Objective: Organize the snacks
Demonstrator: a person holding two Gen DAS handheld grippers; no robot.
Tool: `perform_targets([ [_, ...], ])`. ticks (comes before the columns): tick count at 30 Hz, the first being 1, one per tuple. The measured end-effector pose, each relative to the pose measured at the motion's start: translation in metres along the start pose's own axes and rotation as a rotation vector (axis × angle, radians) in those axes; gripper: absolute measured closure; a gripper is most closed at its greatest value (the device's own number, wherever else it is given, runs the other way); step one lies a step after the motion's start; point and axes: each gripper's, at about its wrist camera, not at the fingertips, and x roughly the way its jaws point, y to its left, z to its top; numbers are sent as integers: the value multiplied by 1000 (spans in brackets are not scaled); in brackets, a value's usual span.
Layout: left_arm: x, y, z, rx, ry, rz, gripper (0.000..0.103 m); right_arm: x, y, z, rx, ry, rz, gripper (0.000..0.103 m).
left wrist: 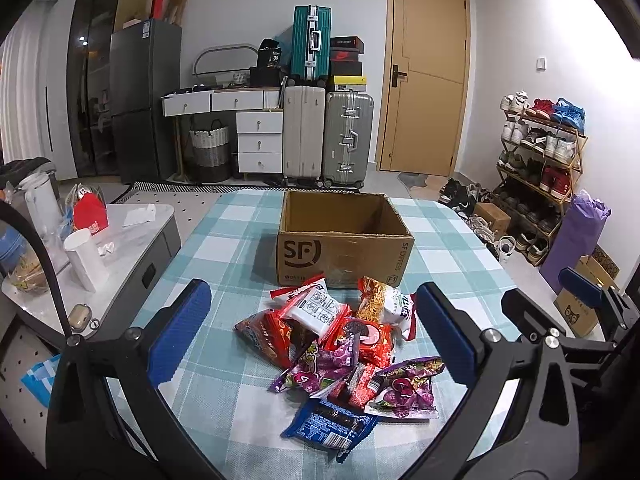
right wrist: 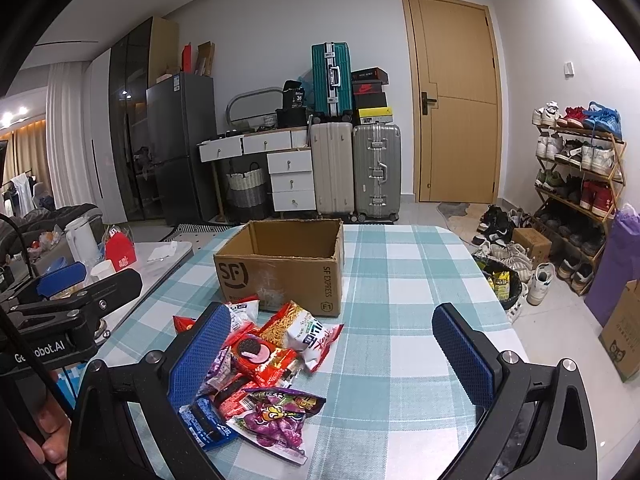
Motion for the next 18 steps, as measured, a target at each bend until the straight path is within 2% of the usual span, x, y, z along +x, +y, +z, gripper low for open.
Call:
perform_targets([
  [18, -6, 5, 0, 5, -11, -5, 1, -3, 5, 0, -4, -4, -2, 0],
])
